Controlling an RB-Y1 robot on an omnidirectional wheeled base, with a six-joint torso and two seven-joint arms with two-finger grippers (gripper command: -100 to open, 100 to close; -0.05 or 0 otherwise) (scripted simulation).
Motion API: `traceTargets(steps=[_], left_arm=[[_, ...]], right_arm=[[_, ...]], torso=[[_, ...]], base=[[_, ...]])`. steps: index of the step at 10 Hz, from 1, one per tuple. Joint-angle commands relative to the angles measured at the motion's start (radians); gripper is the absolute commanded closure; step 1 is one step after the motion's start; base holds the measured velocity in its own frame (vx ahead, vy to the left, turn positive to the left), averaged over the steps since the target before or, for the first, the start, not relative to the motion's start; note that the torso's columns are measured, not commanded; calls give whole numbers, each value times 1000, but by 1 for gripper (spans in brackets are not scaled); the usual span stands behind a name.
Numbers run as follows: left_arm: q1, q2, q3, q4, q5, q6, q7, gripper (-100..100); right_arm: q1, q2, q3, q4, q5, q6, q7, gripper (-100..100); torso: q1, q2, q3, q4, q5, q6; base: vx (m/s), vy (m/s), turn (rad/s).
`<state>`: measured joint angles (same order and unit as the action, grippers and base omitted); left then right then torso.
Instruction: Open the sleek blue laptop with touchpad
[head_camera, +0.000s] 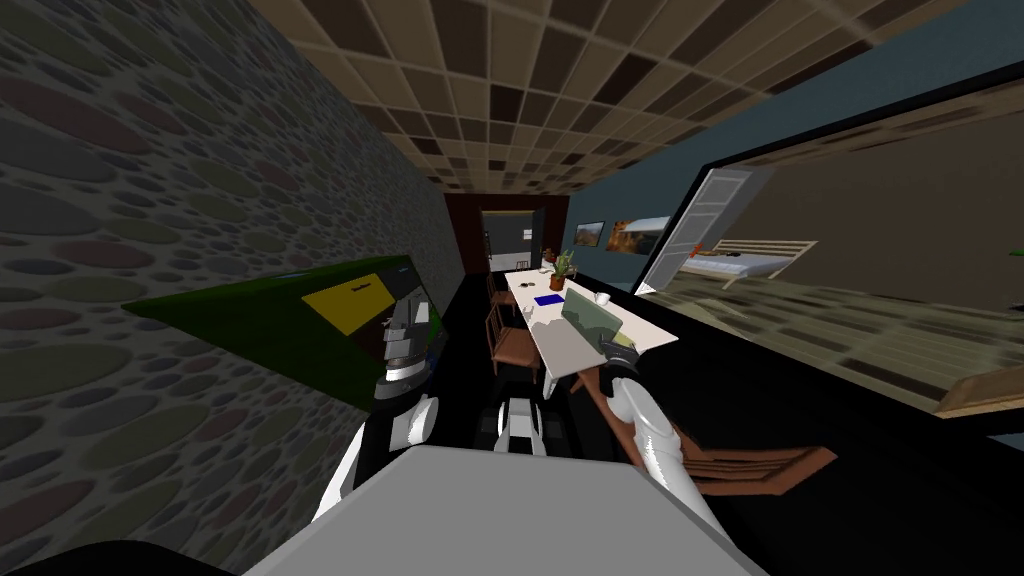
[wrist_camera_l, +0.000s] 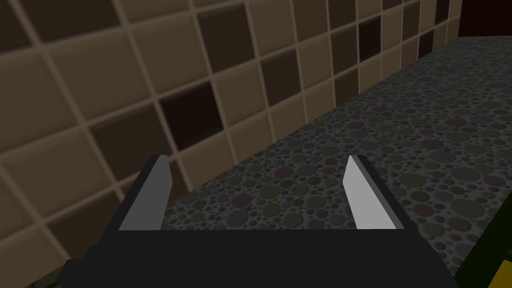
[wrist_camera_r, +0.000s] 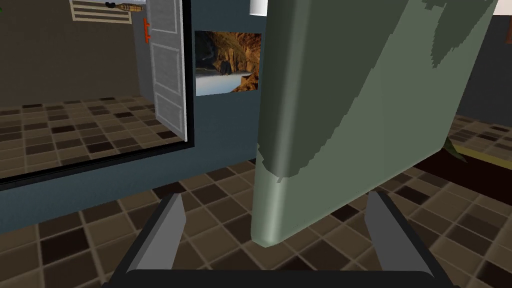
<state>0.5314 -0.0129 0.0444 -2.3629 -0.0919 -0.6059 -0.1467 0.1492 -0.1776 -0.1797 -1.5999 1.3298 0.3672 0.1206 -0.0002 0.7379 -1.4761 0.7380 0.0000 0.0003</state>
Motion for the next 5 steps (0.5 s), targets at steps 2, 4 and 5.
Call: traceTargets(steps=[2,4,5], left_arm=[[0,0,0,0,0,0,0,0],[0,0,0,0,0,0,0,0],[0,0,0,0,0,0,0,0]], right_arm=[[-33,0,-13,72,99,70,-1,-100],[-47,-3,-18,101,158,100,1,-100],[-47,-3,-18,101,173,100,1,-100]], torso=[[0,0,0,0,0,0],[0,0,0,0,0,0],[0,0,0,0,0,0]], base=[[-12,8,90],[-11,9,52],[-9,9,71]])
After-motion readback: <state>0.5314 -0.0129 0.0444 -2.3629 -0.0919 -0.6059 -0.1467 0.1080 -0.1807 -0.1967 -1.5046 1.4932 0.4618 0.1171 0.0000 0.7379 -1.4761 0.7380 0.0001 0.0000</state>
